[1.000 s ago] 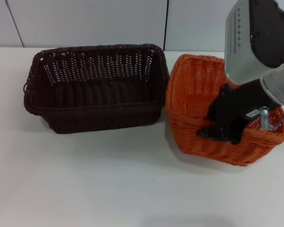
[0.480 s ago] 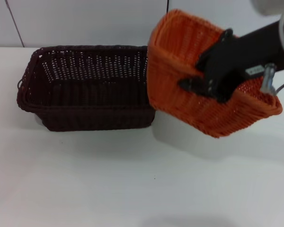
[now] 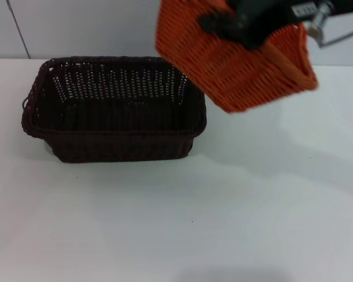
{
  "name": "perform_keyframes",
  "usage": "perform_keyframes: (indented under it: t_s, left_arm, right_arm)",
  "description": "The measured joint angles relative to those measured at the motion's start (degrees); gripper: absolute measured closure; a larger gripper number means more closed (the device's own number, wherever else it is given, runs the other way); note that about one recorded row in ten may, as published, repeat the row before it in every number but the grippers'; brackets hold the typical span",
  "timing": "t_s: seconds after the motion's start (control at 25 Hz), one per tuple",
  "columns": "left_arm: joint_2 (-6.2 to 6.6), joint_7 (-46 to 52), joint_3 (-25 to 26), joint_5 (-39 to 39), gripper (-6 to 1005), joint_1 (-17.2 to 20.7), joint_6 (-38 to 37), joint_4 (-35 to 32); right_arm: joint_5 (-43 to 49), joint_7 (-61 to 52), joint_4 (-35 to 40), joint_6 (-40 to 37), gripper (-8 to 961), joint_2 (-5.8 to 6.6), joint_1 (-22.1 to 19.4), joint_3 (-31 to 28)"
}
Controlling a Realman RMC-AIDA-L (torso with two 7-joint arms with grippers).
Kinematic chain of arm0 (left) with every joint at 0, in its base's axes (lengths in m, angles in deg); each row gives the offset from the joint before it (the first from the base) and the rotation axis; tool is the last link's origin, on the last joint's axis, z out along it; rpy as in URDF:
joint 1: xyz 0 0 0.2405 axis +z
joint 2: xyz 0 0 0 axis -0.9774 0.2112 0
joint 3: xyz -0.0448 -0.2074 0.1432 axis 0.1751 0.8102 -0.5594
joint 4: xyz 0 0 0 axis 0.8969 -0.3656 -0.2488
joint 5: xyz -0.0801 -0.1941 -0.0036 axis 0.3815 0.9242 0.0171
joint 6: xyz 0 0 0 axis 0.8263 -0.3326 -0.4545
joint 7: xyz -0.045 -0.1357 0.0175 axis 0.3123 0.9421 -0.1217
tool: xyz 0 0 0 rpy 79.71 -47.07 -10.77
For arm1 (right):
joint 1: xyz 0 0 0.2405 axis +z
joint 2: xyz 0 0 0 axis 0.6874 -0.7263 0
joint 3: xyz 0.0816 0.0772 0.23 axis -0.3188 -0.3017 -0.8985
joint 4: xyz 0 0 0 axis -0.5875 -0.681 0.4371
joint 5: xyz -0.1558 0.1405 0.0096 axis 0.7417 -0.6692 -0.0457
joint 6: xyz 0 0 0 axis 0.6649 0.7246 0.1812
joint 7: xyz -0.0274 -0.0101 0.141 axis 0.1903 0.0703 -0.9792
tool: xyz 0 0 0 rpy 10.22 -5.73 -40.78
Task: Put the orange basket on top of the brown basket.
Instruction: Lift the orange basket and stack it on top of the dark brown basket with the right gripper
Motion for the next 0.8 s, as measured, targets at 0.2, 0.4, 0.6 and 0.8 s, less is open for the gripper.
perform_keyframes:
  t_s: [0.2, 0.4, 0.6, 0.8]
  left_arm:
    - [0.11, 0.0, 0.0, 0.0, 487, 0.1, 0.1, 0.5]
    - [0.17, -0.1, 0.0, 0.0, 487, 0.1, 0.0, 0.9]
    - [0.44, -0.6, -0.4, -0.1, 486, 0.0, 0.0, 1.0]
    - [0.84, -2.2, -0.8, -0.2, 486, -0.4, -0.1, 0.8]
  right_arm:
    - [0.4, -2.8, 3.3, -11.2, 795, -0.01, 0.5, 6.0]
    - [4.7, -8.6, 6.6, -21.6, 794, -0.02, 3.1, 14.0]
    - [13.5, -16.8, 10.2, -29.0, 794, -0.01, 7.5, 20.4]
    - [20.5, -23.3, 18.5, -32.5, 794, -0.09, 15.1, 23.4]
